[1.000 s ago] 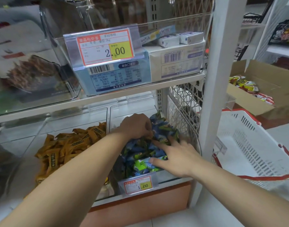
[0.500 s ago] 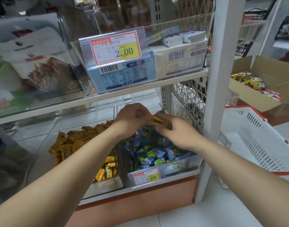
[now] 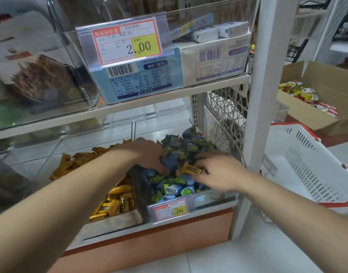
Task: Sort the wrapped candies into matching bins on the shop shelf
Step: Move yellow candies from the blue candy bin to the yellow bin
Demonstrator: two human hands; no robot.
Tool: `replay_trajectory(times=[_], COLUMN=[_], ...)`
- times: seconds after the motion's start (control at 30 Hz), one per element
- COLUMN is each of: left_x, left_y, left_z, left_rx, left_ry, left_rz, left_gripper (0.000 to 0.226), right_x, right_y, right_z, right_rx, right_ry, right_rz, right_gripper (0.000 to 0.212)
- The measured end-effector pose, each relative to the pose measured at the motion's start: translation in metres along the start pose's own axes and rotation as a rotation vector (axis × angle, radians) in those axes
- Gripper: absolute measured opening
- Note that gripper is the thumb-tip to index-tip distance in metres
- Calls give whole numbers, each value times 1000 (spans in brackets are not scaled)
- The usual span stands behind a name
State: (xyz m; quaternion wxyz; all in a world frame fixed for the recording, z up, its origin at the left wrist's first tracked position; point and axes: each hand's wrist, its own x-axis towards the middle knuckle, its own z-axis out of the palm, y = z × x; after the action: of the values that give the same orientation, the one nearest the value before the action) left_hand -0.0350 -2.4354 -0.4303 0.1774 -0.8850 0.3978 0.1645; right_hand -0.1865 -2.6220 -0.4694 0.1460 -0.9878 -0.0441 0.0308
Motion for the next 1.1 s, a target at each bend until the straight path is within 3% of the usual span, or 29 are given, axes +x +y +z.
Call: replay_trajectory(times=[0.13,0.27,0.33,0.4,0.47,0.5,0.57,0.67,0.77,0.87,0.97,1.03,1.1], left_x=[-7,-13,-17,-20,-23,-24,-25,-20,-20,-23,-20,-17,-17], left_y=[3,18,28,41,56,63,73,73,57,42,49,63,76], left_z=[-3,-17,-20,-16,-4,3,14,25,19,11,4,4,10], left_rx=[-44,-241,-317,-213,-180,-273,-445,-369,-239,-156,-83,-201,-422], left_ry=[-50,-109,-32,210,445,463,342,281,249,137,172,264,320], left_rz=[-3,42,6,-33,38,118,260,323,253,143,94,136,187], left_gripper=[42,35,30,29,23,23,34,39,30,26,30,33,22], right_x=[8,19,26,29,28,26,19,5,-6,-12,-13,-12,-12], right_y=[1,3,5,7,8,8,4,-1,1,6,6,7,8], right_z=[5,9,6,-1,-8,-11,-14,-16,-13,-4,5,7,9], right_rx=[-46,-43,129,323,450,493,540,564,552,272,130,201,250], right_ry=[169,294,371,466,545,574,600,542,276,53,99,149,177], right_rz=[131,184,200,214,223,223,204,155,43,-13,-4,52,100], right_gripper=[30,23,16,12,17,18,15,12,10,9,17,20,24])
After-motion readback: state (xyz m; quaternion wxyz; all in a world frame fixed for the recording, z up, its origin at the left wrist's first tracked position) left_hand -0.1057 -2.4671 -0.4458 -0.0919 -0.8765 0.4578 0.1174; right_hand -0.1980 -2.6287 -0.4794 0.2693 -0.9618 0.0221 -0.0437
